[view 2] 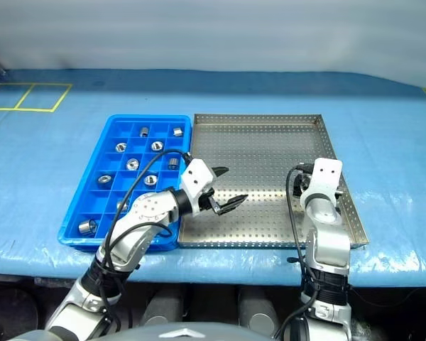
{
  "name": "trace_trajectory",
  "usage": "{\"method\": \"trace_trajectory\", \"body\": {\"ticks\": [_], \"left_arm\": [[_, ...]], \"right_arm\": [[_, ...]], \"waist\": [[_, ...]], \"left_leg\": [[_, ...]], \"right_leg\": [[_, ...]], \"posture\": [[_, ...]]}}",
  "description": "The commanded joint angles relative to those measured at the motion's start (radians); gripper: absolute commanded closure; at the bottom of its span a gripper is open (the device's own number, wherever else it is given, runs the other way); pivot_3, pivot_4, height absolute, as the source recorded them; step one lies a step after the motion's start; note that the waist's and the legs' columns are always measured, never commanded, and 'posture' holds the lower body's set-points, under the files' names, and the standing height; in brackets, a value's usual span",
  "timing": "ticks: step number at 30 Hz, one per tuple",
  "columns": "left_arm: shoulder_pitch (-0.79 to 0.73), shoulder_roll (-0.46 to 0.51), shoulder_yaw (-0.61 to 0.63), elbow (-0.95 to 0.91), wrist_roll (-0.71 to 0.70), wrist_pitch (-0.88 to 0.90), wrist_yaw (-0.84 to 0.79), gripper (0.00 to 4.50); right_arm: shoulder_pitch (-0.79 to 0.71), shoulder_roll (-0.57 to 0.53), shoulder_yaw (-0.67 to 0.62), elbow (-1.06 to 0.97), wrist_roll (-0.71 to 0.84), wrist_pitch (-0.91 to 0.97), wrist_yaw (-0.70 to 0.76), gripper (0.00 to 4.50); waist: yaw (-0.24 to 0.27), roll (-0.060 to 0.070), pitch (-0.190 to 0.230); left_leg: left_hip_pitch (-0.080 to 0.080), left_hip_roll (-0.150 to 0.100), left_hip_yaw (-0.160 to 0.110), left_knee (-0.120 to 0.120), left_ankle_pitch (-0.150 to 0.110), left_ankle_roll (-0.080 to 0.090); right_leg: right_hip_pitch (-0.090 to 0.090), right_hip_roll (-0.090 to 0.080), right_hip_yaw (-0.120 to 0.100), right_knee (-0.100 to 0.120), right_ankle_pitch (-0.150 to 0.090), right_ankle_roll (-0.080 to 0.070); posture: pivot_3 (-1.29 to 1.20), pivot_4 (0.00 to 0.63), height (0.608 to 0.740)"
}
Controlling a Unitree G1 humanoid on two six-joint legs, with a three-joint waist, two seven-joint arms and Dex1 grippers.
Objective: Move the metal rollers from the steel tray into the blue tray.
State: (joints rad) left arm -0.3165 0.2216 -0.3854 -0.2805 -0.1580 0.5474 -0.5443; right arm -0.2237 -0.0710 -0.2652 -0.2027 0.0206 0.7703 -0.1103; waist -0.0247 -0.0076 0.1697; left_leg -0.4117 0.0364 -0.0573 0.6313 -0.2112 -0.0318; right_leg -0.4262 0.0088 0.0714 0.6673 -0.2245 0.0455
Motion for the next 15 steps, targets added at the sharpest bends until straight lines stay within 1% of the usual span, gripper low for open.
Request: {"method": "trace_trajectory", "body": {"ticks": [1, 6, 9, 14, 15], "left_arm": [[0.011, -0.002, -0.005, -0.062, 0.000, 0.007, 0.006, 0.00], [0.015, -0.003, -0.009, -0.066, 0.003, 0.012, 0.009, 0.00], [0.014, -0.003, -0.009, -0.069, 0.003, 0.015, 0.012, 0.00], [0.016, 0.001, -0.007, -0.073, 0.002, 0.017, 0.018, 0.00], [0.016, 0.002, -0.007, -0.073, 0.002, 0.017, 0.019, 0.00]], "right_arm": [[-0.014, 0.003, -0.021, -0.024, 0.022, -0.040, -0.007, 0.54], [-0.036, 0.002, -0.026, -0.009, 0.036, -0.022, -0.015, 0.54], [-0.040, 0.006, -0.033, -0.007, 0.041, -0.017, -0.022, 1.13], [-0.050, -0.004, -0.028, -0.008, 0.043, -0.005, -0.028, 2.73], [-0.054, -0.006, -0.027, -0.009, 0.043, -0.002, -0.030, 2.73]], "waist": [[0.002, 0.000, 0.000], [0.005, 0.000, 0.000], [0.005, 0.000, 0.000], [0.006, 0.000, 0.000], [0.006, 0.000, 0.000]], "left_leg": [[0.000, 0.000, 0.000, 0.000, 0.000, 0.000], [0.000, 0.000, 0.000, 0.000, 0.000, 0.000], [0.000, 0.000, 0.000, 0.000, 0.000, 0.000], [0.000, 0.000, 0.000, 0.000, 0.000, 0.000], [0.000, 0.000, 0.000, 0.000, 0.000, 0.000]], "right_leg": [[0.000, 0.000, 0.000, 0.000, 0.000, 0.000], [0.000, 0.000, 0.000, 0.000, 0.000, 0.000], [0.000, 0.000, 0.000, 0.000, 0.000, 0.000], [0.000, 0.000, 0.000, 0.000, 0.000, 0.000], [0.000, 0.000, 0.000, 0.000, 0.000, 0.000]], "posture": [[0.10, 0.150, 0.740], [0.11, 0.150, 0.740], [0.11, 0.150, 0.740], [0.11, 0.150, 0.740], [0.11, 0.150, 0.740]]}}
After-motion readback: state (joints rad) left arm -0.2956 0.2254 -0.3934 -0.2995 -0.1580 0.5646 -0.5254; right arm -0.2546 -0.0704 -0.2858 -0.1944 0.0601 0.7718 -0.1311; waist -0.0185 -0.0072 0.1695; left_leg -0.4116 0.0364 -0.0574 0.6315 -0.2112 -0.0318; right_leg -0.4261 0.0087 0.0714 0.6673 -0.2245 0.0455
